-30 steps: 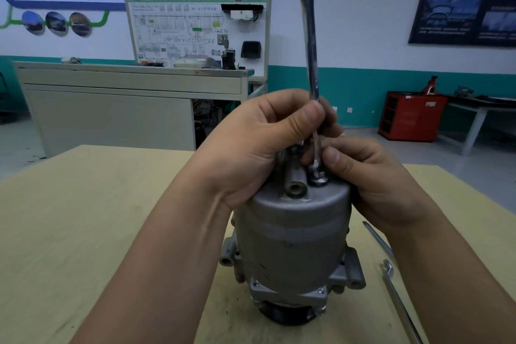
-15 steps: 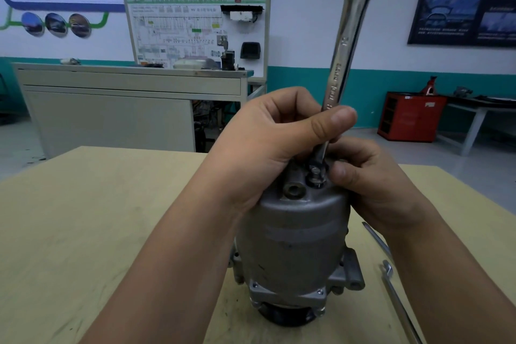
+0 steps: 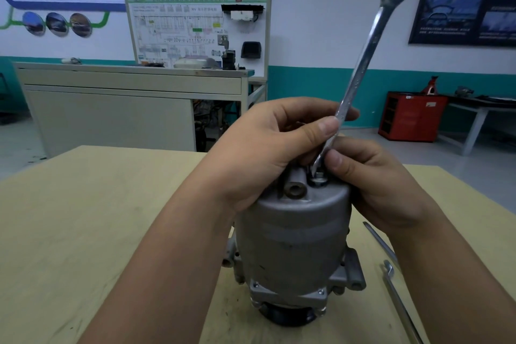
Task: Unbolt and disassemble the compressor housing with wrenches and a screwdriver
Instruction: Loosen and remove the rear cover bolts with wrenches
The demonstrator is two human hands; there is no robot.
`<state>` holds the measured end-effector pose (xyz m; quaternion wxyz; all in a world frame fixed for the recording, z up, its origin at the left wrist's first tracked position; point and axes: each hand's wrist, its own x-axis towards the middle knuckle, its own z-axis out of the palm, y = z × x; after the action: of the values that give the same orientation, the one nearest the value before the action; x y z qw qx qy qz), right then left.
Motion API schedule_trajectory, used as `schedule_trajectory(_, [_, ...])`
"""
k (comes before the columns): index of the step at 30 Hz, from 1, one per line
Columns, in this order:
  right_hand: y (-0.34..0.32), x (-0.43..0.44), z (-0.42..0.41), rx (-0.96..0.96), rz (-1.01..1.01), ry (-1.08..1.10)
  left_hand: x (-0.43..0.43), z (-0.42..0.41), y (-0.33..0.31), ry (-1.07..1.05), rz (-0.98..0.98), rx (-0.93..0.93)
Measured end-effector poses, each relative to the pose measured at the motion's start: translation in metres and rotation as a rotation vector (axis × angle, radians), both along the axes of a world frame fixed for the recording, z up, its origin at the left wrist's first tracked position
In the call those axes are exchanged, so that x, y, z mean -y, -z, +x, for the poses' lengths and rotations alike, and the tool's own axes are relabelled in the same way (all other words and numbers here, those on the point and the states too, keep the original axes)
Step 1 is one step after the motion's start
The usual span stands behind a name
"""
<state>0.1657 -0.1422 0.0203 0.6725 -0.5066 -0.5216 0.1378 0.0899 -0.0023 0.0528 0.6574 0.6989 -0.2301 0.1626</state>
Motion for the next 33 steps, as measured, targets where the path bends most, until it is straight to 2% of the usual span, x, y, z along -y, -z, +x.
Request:
schedule_trajectory(6, [0.0006,-0.0001,0.0001,-0.033,-0.010,-0.007,-0.0008,-0.0016,-0.0007,0.096,-0.016,-0.031])
schedule_trajectory(20, [0.0006,-0.0011,-0.0026,-0.053,0.001,0.017,0.0007,-0.0016,-0.0011,0.029,0.027,-0.010])
schedule_trajectory(33, [0.0000,0.0011,0.0013,0.023,-0.054,0.091,-0.0006,-0.0011,-0.0007,-0.055,-0.112,-0.017])
